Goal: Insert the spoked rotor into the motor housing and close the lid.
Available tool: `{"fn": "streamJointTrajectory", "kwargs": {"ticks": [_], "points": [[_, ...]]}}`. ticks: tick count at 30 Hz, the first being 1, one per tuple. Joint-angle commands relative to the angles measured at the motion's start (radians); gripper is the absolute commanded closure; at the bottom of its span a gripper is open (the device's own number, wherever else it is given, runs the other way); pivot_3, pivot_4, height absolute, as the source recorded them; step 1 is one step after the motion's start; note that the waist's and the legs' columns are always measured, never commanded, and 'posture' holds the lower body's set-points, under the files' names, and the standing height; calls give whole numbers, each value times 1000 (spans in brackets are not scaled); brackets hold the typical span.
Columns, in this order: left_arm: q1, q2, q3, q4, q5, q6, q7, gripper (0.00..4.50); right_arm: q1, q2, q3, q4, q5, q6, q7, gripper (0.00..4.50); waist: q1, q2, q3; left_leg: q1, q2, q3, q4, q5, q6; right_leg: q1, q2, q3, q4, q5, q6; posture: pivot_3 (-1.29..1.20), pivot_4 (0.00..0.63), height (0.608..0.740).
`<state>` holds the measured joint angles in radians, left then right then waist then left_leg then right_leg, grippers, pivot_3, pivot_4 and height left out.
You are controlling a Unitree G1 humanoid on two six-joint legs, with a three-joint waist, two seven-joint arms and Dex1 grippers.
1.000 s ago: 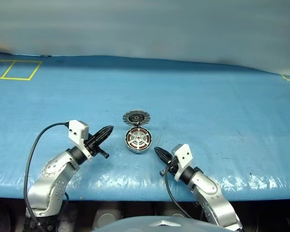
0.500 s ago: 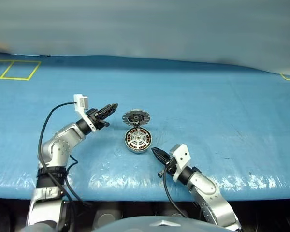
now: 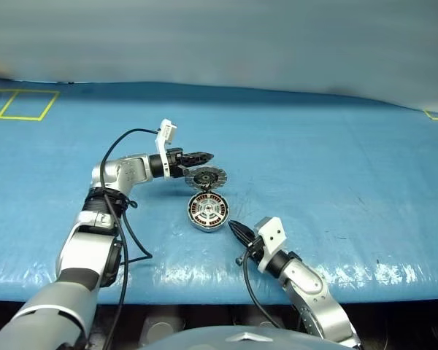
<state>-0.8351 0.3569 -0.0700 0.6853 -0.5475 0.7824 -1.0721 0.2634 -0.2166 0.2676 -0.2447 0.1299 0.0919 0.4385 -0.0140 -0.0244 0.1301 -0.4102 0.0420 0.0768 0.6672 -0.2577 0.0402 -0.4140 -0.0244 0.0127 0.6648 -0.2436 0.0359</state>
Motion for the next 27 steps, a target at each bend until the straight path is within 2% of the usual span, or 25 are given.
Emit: {"fn": "streamJointTrajectory", "kwargs": {"ticks": [1,9,17,23,27], "points": [[-41,9,-64,32,69,-5,-105,4435,11,6,-19,-34,-5,-25,-24,4500,1,0,0,0,0,0,0,0,0,0,0,0,0,0,0,0,150,740],[-8,60,-175,-58,148,0,-283,4435,14,24,-14,-21,-18,-23,-56,4500,1,0,0,-1,2,0,0,0,0,-1,0,0,0,-1,0,0,150,740],[60,120,-297,-188,288,-104,-304,4435,-14,35,-12,5,-24,-18,-56,4500,3,0,0,-1,2,-1,1,0,0,0,-1,0,0,-1,-2,0,150,740],[92,121,-279,-236,320,-166,-259,4435,-10,43,-20,-4,-20,-13,-68,4500,3,0,0,-1,2,-1,3,0,1,1,-1,0,1,-3,-5,0,150,740],[216,99,-130,-493,235,-141,-102,4435,26,45,-52,-72,-27,37,-121,4500,1,1,1,-1,3,-1,5,-1,1,0,-2,1,2,-3,-5,0,150,740]]}}
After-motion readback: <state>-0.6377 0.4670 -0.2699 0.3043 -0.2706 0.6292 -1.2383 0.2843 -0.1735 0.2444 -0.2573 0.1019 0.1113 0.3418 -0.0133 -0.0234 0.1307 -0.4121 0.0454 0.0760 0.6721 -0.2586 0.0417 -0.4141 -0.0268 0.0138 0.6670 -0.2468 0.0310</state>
